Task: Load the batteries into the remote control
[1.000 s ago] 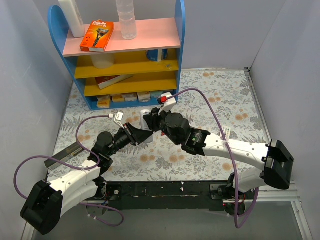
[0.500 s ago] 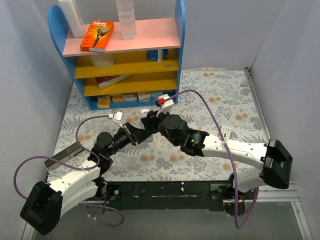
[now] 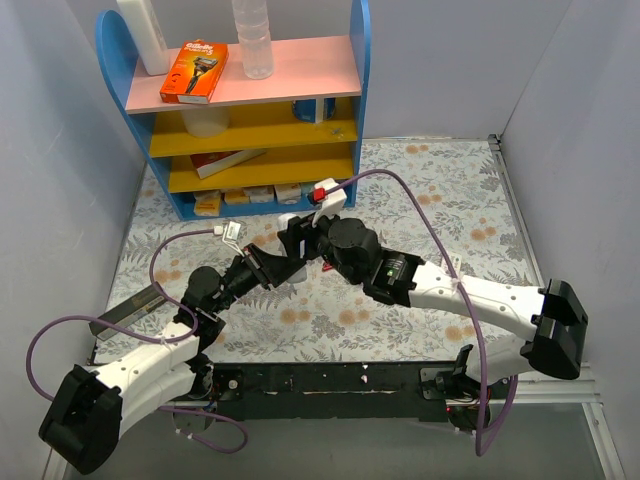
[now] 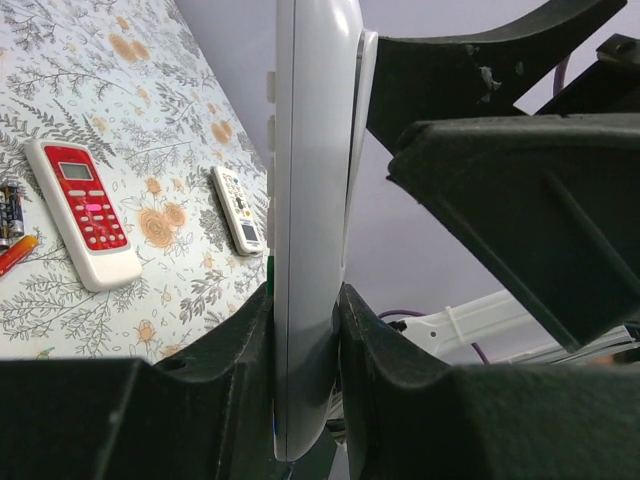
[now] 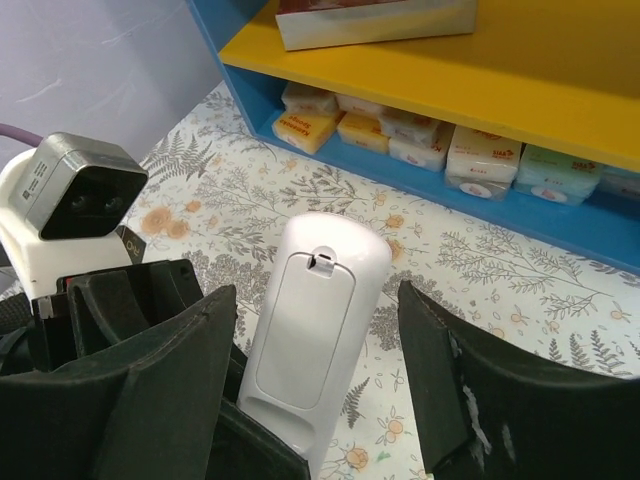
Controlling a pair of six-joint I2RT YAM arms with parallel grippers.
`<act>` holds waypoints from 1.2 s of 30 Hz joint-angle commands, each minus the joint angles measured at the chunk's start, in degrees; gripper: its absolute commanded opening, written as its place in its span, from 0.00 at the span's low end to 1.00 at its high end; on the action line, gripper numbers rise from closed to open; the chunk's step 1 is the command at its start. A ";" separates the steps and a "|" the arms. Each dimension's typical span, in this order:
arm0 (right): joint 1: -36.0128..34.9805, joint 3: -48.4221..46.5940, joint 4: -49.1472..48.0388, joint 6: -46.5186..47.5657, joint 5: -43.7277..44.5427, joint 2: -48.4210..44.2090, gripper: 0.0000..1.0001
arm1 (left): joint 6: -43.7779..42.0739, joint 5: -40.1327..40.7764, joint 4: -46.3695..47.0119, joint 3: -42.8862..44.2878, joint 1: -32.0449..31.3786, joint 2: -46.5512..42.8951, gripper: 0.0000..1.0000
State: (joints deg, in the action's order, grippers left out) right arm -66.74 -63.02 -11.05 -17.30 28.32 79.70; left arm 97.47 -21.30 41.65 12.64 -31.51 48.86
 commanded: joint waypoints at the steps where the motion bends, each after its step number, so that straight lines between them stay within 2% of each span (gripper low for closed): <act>1: 1.87 -4.47 3.75 2.01 -3.08 -3.50 0.73 | 0.00 -0.41 2.91 0.54 0.04 -1.40 0.00; 5: 5.03 -4.83 5.60 -0.79 -10.81 -5.34 0.75 | 0.18 -1.02 3.17 0.54 -0.05 -1.49 0.00; 8: 8.72 -4.39 5.42 -3.08 -20.03 -6.31 0.75 | 0.35 -1.64 3.26 0.54 0.04 -1.84 0.00; 9: 10.73 -4.30 5.25 -4.48 -24.84 -6.31 0.75 | 0.44 -1.90 3.35 0.63 -0.05 -2.01 0.00; 15: 15.75 -2.81 2.09 -9.75 -37.95 -5.61 0.75 | 0.79 -4.45 5.89 0.80 -0.05 -2.10 0.00; 21: 19.10 -0.08 -3.88 -15.92 -47.46 -4.21 0.75 | 1.14 -6.82 7.92 1.33 -0.05 -2.10 0.00; 26: 20.33 1.93 -6.26 -19.16 -51.07 -2.45 0.70 | 1.84 -8.40 10.03 1.59 -0.05 -1.23 0.00; 30: 21.30 5.10 -11.18 -22.51 -54.41 -1.74 0.56 | 2.46 -10.34 12.75 1.94 -0.05 -0.17 0.00; 31: 21.39 5.45 -12.49 -22.95 -54.85 -1.57 0.48 | 2.55 -11.04 13.10 1.95 -0.05 0.09 0.00; 33: 21.83 5.98 -13.47 -23.30 -56.17 -1.39 0.38 | 2.72 -11.66 13.98 2.12 -0.05 0.53 0.00; 34: 21.74 6.07 -13.82 -23.39 -56.61 -1.30 0.27 | 2.81 -11.83 14.16 2.21 -0.05 0.62 0.00; 35: 21.83 6.07 -14.43 -23.39 -56.96 -1.22 0.20 | 2.81 -12.36 14.25 2.21 -0.05 0.80 0.00; 36: 22.00 6.07 -14.53 -23.39 -57.32 -1.22 0.16 | 2.81 -12.45 14.42 2.30 -0.05 0.88 0.00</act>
State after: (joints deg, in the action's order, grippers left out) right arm -45.30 -57.56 -20.80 -40.45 -25.63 77.62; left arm 100.03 -30.98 50.41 12.69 -31.48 49.93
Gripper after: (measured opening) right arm 0.294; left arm 0.243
